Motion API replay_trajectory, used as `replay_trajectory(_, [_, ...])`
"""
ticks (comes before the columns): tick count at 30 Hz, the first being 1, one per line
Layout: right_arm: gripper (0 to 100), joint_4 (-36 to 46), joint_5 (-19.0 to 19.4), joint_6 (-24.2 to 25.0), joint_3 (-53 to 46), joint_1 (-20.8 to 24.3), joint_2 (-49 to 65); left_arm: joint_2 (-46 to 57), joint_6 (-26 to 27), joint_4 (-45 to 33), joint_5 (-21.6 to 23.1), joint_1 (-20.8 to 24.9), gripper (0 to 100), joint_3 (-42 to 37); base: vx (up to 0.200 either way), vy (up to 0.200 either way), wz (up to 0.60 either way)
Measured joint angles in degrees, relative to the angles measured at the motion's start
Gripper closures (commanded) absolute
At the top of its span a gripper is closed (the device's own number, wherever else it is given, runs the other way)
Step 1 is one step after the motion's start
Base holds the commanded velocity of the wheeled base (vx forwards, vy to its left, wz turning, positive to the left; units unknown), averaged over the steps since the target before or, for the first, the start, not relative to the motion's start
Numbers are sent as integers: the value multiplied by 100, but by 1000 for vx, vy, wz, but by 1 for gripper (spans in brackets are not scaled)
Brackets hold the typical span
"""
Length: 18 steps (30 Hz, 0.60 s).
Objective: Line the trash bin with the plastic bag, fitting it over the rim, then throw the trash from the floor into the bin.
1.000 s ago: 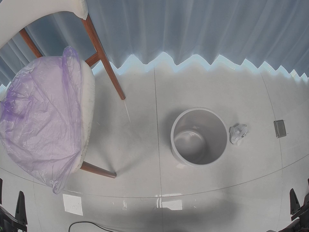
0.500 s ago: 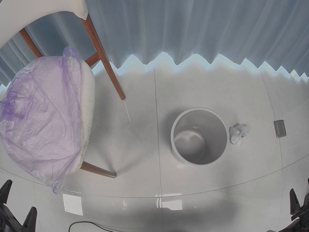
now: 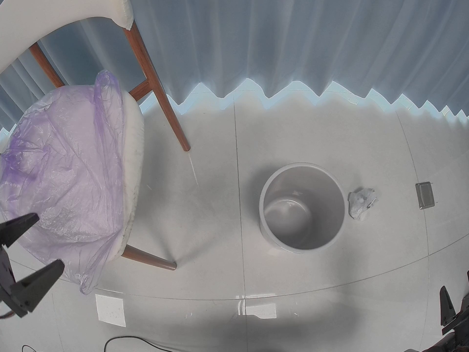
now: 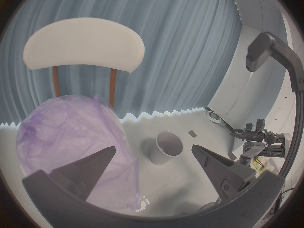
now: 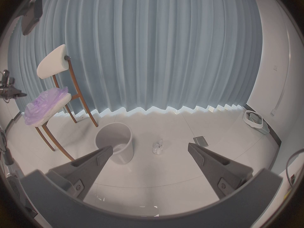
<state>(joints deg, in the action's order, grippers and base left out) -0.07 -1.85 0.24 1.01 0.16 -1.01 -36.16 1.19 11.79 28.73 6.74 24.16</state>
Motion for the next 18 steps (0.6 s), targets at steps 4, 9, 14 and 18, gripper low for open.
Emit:
replay_trajectory(4, [0,0,0,2,0,0,0,-794,277,2,-385,592,0,607,0,0,0])
replay_trajectory(9, [0,0,0,0,0,0,0,-1657,797,-139,-967,1037,0,1552,0,0,0])
replay_trajectory(14, [0,0,2,2,0,0,0,-2337,1741,-1114,-2359,1282,0,2699,0,0,0])
replay_trajectory(18, [0,0,0,0,0,0,0,-2710,2494,-1879,-3721,1499,0,3291,0,0,0])
